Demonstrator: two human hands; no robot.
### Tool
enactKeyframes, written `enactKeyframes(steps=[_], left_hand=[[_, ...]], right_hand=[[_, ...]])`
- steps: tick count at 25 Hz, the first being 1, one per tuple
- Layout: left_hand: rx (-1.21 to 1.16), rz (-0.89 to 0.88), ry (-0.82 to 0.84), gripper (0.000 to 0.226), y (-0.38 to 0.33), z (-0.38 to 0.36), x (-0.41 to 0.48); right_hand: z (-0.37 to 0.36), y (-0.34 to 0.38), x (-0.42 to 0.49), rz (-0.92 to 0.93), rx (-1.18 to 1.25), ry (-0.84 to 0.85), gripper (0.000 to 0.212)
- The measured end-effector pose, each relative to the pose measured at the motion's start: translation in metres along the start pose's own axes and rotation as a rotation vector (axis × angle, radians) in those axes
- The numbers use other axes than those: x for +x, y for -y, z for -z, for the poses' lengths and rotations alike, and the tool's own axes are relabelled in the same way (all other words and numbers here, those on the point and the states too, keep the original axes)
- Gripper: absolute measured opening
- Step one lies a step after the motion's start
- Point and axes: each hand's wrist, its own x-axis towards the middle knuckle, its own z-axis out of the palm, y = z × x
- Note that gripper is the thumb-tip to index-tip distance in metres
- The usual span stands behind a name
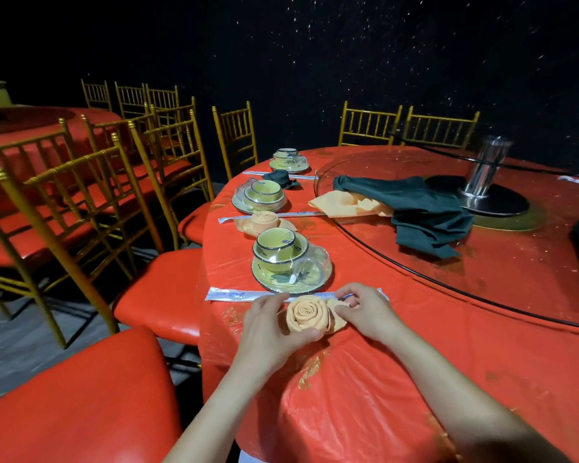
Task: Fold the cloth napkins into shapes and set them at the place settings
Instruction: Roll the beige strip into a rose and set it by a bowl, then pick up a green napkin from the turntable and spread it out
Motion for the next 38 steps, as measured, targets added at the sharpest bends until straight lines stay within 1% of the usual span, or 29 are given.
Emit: enactKeyframes(steps=[2, 4, 5, 7, 8, 10, 11, 12, 14, 16, 17, 19, 22, 25, 27, 30, 34, 35, 38], left_hand=[[0.034, -0.062, 0.004, 0.074, -0.005, -0.006, 0.001], [0.021, -0.036, 0.002, 0.075, -0.005, -0.009, 0.004], [0.024, -0.024, 0.001, 0.077, -0.004, -0.010, 0.005], [0.053, -0.025, -0.013, 0.080, -0.004, -0.011, 0.006], [0.079, -0.019, -0.014, 0.078, -0.005, -0.010, 0.006], [0.143, 0.010, -0.014, 0.069, -0.008, -0.009, 0.006], [0.173, 0.018, -0.018, 0.067, -0.009, -0.009, 0.006], [0.201, 0.023, -0.020, 0.067, -0.011, -0.008, 0.006], [0.245, 0.030, -0.016, 0.075, -0.015, -0.006, 0.003], [0.255, 0.029, -0.049, 0.086, -0.021, -0.003, -0.001], [0.242, 0.011, -0.081, 0.088, -0.027, -0.001, -0.001], [0.222, -0.057, -0.133, 0.083, -0.044, 0.002, 0.007], [0.249, -0.154, -0.121, 0.072, -0.084, -0.005, 0.042], [0.290, -0.162, -0.075, 0.067, -0.120, -0.023, 0.085], [0.290, -0.161, -0.045, 0.066, -0.139, -0.038, 0.109], [0.284, -0.198, -0.008, 0.067, -0.156, -0.068, 0.138], [0.319, -0.334, -0.006, 0.071, -0.171, -0.116, 0.180], [0.333, -0.367, 0.003, 0.073, -0.176, -0.126, 0.191], [0.384, -0.450, 0.045, 0.073, -0.191, -0.151, 0.220]], right_hand=[[-0.001, -0.003, 0.000, -0.003, -0.033, -0.024, 0.015], [0.001, -0.003, -0.001, 0.017, -0.055, -0.061, 0.016], [0.002, -0.003, -0.003, 0.064, -0.061, -0.089, 0.017], [0.002, 0.002, -0.011, 0.215, -0.034, -0.115, 0.022], [-0.002, 0.004, -0.015, 0.284, -0.033, -0.087, 0.025], [-0.011, 0.004, -0.022, 0.345, -0.101, -0.011, 0.038], [-0.014, 0.002, -0.025, 0.340, -0.116, 0.005, 0.041], [-0.014, 0.001, -0.027, 0.334, -0.101, 0.008, 0.040], [-0.008, -0.001, -0.033, 0.325, -0.073, -0.012, 0.036], [0.006, -0.007, -0.044, 0.321, -0.089, -0.059, 0.038], [0.016, -0.012, -0.049, 0.310, -0.103, -0.081, 0.041], [0.042, -0.023, -0.057, 0.278, -0.155, -0.128, 0.045], [0.098, -0.035, -0.054, 0.232, -0.251, -0.241, 0.044], [0.148, -0.048, -0.042, 0.139, -0.310, -0.350, 0.045], [0.168, -0.062, -0.031, 0.072, -0.301, -0.387, 0.046], [0.179, -0.081, -0.004, 0.013, -0.293, -0.395, 0.048], [0.160, -0.106, 0.045, -0.012, -0.278, -0.328, 0.056], [0.154, -0.111, 0.055, -0.010, -0.303, -0.315, 0.057], [0.145, -0.125, 0.072, 0.056, -0.477, -0.306, 0.055]])
